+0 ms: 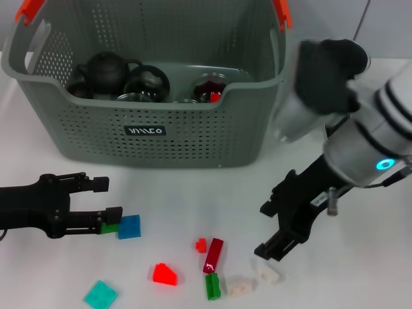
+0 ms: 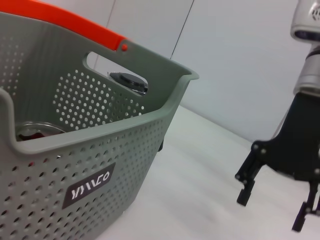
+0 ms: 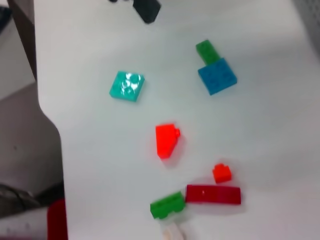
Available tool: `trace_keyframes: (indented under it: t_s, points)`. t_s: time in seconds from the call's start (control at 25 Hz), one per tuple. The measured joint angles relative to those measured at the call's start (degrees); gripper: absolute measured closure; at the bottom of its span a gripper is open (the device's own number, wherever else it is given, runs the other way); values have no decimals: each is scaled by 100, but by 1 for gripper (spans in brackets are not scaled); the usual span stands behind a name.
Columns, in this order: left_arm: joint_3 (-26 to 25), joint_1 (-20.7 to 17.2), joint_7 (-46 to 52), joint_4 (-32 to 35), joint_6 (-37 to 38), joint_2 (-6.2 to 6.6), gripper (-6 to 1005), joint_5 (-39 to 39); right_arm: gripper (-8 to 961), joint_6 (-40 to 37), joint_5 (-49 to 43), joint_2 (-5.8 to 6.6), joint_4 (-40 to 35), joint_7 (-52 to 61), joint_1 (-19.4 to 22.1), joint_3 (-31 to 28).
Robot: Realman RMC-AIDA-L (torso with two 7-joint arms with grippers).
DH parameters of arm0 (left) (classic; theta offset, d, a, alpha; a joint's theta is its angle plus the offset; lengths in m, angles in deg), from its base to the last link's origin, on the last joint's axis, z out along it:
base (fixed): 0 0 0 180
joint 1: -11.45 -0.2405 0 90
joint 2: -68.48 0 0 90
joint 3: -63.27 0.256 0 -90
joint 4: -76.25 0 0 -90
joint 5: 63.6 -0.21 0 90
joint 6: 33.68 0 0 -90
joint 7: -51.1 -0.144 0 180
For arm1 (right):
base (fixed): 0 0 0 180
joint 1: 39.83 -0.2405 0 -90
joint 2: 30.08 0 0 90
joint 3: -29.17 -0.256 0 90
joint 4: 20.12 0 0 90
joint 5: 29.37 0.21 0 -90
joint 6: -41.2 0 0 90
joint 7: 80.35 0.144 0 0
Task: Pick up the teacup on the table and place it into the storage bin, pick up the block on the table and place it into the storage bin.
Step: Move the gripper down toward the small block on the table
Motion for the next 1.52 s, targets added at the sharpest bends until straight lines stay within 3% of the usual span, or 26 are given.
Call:
trace_keyframes:
  t_s: [0.48, 1.16, 1.52]
  points:
    - [71, -45, -106, -62, 16, -57, 195, -94, 127, 139, -373, -33, 114, 795, -320, 1261]
    - [70, -79, -172, -27, -14, -67, 197, -129, 128, 981, -572, -54, 121, 1342, -257, 2389]
    - [69, -84, -227, -10, -34, -89, 197, -129, 127, 1279, -615, -62, 164, 1483, -167, 2663]
